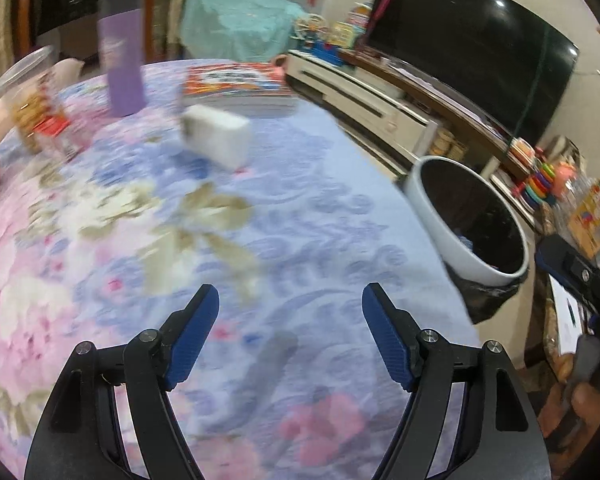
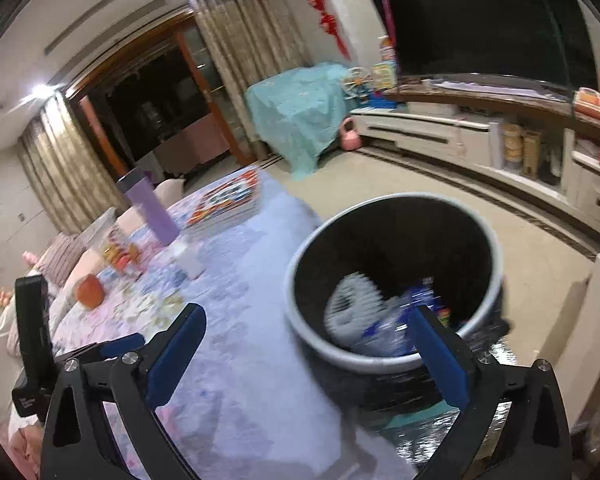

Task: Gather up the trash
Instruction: 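Withdraw both open tools and move toward the white sponge and red carton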

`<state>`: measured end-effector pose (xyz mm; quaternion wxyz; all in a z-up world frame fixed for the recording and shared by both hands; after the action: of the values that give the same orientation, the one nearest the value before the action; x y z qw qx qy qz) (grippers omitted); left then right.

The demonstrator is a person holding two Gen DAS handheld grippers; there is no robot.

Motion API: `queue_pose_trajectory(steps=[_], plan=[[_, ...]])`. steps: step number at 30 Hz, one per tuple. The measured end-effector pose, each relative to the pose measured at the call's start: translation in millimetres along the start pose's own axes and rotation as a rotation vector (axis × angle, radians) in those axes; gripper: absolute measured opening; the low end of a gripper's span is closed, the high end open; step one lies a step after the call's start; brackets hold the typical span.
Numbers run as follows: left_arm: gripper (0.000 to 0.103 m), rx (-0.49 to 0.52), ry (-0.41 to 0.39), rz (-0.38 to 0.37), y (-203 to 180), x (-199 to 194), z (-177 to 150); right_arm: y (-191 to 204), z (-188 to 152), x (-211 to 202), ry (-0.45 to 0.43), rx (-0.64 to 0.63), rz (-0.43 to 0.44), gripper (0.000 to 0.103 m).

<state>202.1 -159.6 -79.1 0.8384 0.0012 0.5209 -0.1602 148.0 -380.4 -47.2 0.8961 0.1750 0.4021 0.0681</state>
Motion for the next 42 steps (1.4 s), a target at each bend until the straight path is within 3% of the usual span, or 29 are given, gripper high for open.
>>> queue_pose_trajectory(steps=[13,22,34,42], plan=[[0.077,-0.167,-0.016,0.040,90,-16,-20,81,-18,44,0.084,-0.110,0.080,0.102],[0.077,-0.232,-0.017,0.061,130,-22,-28,116,-26,72,0.134,-0.159,0.107,0.102],[0.077,-0.278,-0.019,0.091,165,-18,-15,150,-19,114,0.194,-0.226,0.132,0.102],[0.077,-0.317,-0.025,0.131,188,-6,14,157,4,139,0.214,-0.261,0.126,0.102]])
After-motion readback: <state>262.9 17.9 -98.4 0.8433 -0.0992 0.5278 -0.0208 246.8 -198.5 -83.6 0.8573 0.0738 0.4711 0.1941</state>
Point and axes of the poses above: each gripper's, at about its wrist camera, not at the fingertips, and x roughly the way its jaws point, y to its left, z to its top, the point moved 4 cm from there along x, roughly the way its jaws point, and after that the axes turned 13 degrees about y, right-handed, at the moved point
